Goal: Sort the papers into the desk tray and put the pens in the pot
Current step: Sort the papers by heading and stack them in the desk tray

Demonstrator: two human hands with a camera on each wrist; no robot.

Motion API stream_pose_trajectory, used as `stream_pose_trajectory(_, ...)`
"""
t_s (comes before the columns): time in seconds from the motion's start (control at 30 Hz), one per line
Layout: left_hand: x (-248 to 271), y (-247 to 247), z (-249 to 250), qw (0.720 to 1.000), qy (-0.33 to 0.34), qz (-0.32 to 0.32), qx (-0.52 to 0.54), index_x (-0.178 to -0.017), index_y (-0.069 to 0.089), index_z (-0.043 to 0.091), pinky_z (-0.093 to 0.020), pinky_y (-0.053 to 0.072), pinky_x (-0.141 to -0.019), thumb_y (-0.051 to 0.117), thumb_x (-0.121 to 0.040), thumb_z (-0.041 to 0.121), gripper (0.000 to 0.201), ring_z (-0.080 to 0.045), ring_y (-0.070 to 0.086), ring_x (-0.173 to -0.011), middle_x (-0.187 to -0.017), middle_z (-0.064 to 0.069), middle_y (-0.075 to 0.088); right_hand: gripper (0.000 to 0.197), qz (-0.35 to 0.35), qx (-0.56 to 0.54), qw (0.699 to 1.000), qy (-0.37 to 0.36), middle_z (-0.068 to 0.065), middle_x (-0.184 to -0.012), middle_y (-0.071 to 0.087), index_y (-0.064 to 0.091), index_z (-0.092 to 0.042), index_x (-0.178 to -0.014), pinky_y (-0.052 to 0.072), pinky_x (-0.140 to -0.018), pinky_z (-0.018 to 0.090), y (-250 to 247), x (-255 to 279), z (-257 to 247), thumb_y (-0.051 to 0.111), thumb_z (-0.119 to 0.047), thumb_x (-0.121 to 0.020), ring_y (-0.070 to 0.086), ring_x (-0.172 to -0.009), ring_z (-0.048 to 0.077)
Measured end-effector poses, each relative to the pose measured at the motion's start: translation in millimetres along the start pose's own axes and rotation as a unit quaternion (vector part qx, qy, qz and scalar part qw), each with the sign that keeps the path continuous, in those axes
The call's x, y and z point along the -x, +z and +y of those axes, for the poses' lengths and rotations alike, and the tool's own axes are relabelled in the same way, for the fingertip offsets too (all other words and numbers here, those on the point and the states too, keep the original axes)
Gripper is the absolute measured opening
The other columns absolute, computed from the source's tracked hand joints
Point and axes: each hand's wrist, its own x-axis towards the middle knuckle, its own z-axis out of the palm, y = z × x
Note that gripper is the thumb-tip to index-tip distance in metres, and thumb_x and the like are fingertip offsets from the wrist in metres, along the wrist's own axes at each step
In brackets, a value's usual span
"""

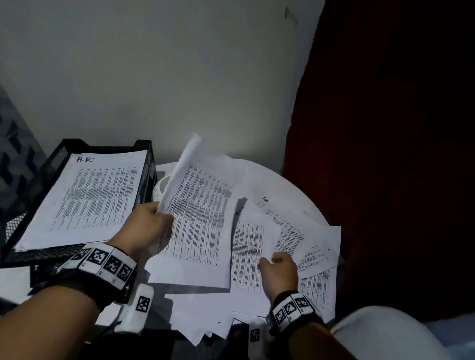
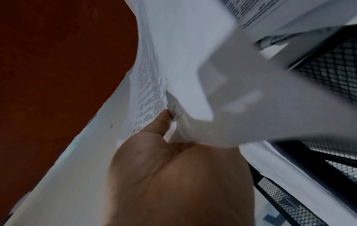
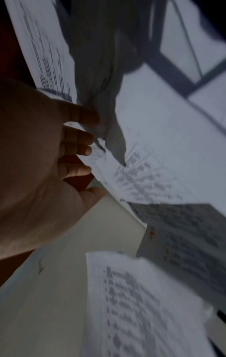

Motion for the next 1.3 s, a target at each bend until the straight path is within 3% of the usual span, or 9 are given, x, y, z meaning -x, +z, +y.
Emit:
stream_pose_trajectory(0.1,-1,-7,2,0.998,0.022,0.022,-0.050,-0.085,0.064,0.003,-0.032,0.045,-0.060,0.062,-0.094,0.013,0.013,-0.025,0.055,-0.063,-0.069,-0.013,0.058,0.076,-0.020,0.073,0.997,0.014,0.012,-0.133,0.061,0.045,-0.016,-0.146,0.052,-0.089,0.035,-5,-2,12,0.083,-0.033,-0.082,0.065,-0.113,0.035)
stream_pose_trajectory(0.2,-5,-13,1,0.998,0.013,0.030,-0.055,-0.091,0.065,0.007,-0.033,0.045,-0.060,0.063,-0.095,0.014,0.009,-0.025,0.056,-0.064,-0.072,-0.014,0.061,0.079,-0.041,0.076,0.996,0.006,0.008,-0.093,0.069,0.035,-0.020,-0.151,0.059,-0.067,0.035,0,-3,23,0.080,-0.015,-0.086,0.071,-0.079,0.027)
stream_pose_trajectory(0.4,-6,-21,2,0.999,0.012,0.037,-0.030,-0.095,0.065,0.009,-0.032,0.045,-0.057,0.065,-0.097,0.014,0.005,-0.025,0.054,-0.066,-0.076,-0.016,0.059,0.017,0.070,0.023,0.997,-0.003,0.010,-0.089,0.074,0.070,-0.018,-0.108,0.057,-0.070,0.036,-9,-9,17,0.060,-0.010,-0.097,0.065,-0.069,0.028)
stream_pose_trajectory(0.5,-4,-18,4,1.000,0.005,0.018,-0.001,-0.095,0.068,0.006,-0.035,0.045,-0.058,0.067,-0.095,0.016,0.010,-0.025,0.053,-0.063,-0.072,-0.015,0.058,0.025,0.110,-0.072,0.991,-0.022,0.007,-0.069,0.060,0.064,-0.019,-0.083,0.048,-0.059,0.034,-17,-15,9,0.052,-0.003,-0.098,0.054,-0.060,0.028)
stream_pose_trajectory(0.7,3,-6,9,0.996,-0.001,-0.020,0.091,-0.099,0.069,0.007,-0.033,0.051,-0.058,0.066,-0.097,0.014,0.008,-0.025,0.065,-0.058,-0.069,-0.005,0.070,0.024,0.044,-0.253,0.966,-0.036,0.011,-0.114,0.071,0.069,-0.023,-0.104,0.060,-0.089,0.043,-25,-10,-25,0.062,-0.001,-0.097,0.071,-0.095,0.034)
stream_pose_trajectory(0.8,2,-5,5,0.996,-0.010,-0.023,0.085,-0.109,0.069,0.007,-0.034,0.055,-0.068,0.065,-0.097,0.016,0.015,-0.029,0.072,-0.081,-0.091,-0.011,0.076,0.029,-0.046,-0.295,0.953,-0.045,0.009,-0.125,0.069,0.068,-0.028,-0.104,0.052,-0.108,0.053,-18,7,-39,0.063,0.000,-0.098,0.067,-0.116,0.032)
stream_pose_trajectory(1.07,3,-1,-2,0.997,-0.021,-0.025,0.064,-0.114,0.058,0.010,-0.034,0.054,-0.074,0.064,-0.096,0.011,0.019,-0.025,0.069,-0.089,-0.101,-0.008,0.072,0.012,-0.206,-0.317,0.924,-0.062,0.025,-0.110,0.075,0.071,-0.010,-0.097,0.053,-0.092,0.071,14,42,-43,0.068,0.002,-0.093,0.068,-0.105,0.055)
stream_pose_trajectory(1.23,0,-7,-2,1.000,0.015,-0.006,0.025,-0.117,0.066,0.023,-0.042,0.060,-0.085,0.068,-0.089,0.014,0.029,-0.027,0.076,-0.088,-0.104,-0.005,0.078,0.009,-0.222,-0.259,0.939,-0.037,0.019,-0.110,0.077,0.070,-0.006,-0.103,0.061,-0.075,0.043,5,27,-37,0.069,-0.005,-0.095,0.073,-0.091,0.034)
stream_pose_trajectory(1.3,-1,-6,-1,0.999,0.028,-0.014,0.004,-0.112,0.071,0.021,-0.038,0.058,-0.067,0.064,-0.093,0.013,0.022,-0.033,0.073,-0.071,-0.088,-0.008,0.079,0.009,-0.120,-0.192,0.973,-0.037,0.010,-0.108,0.075,0.072,-0.021,-0.095,0.061,-0.081,0.043,-1,7,-23,0.072,-0.013,-0.092,0.071,-0.092,0.028)
